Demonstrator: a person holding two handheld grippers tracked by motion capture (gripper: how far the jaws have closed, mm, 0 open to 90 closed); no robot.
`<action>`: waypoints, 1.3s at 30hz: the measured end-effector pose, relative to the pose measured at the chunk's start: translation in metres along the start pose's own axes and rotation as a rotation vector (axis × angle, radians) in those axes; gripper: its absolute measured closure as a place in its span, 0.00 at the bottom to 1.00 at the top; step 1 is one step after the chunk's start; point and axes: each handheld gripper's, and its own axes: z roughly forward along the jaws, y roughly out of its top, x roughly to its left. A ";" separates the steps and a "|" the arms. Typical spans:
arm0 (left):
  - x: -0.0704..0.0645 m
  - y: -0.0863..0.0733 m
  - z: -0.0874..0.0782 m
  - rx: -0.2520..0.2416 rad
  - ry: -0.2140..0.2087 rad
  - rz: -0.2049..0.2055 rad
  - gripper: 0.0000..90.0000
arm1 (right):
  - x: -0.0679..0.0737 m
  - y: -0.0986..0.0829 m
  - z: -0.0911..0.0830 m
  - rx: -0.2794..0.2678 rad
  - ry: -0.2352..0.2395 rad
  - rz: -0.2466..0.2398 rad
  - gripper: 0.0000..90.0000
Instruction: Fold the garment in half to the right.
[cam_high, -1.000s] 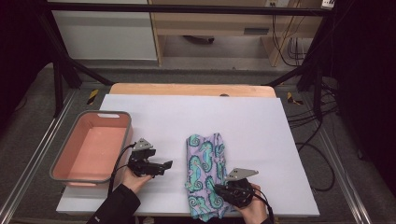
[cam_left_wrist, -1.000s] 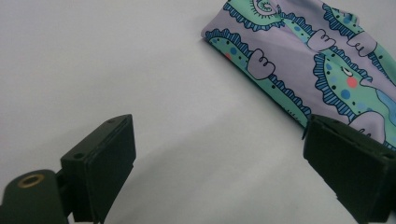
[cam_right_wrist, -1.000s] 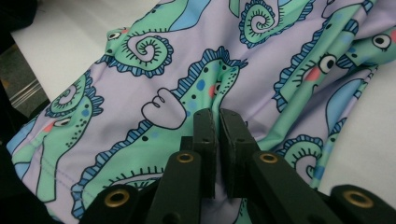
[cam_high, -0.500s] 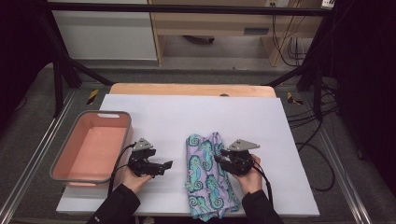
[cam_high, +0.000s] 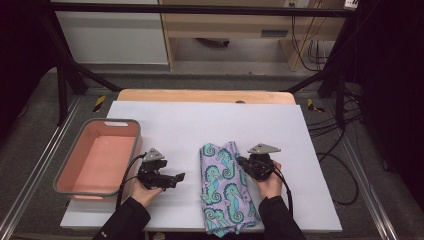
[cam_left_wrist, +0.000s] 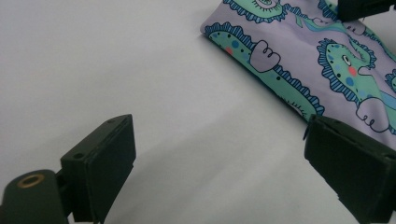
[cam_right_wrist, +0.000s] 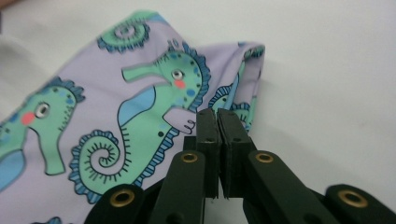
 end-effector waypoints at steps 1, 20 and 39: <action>0.000 0.000 0.000 0.001 0.000 0.001 0.09 | 0.000 -0.002 0.002 0.014 0.000 0.005 0.96; -0.008 0.011 -0.003 -0.009 -0.016 0.037 0.08 | -0.003 -0.013 -0.037 -0.079 0.039 0.029 0.08; -0.021 0.039 0.012 -0.034 -0.041 0.056 0.08 | 0.000 -0.031 -0.053 -0.073 0.064 0.068 0.02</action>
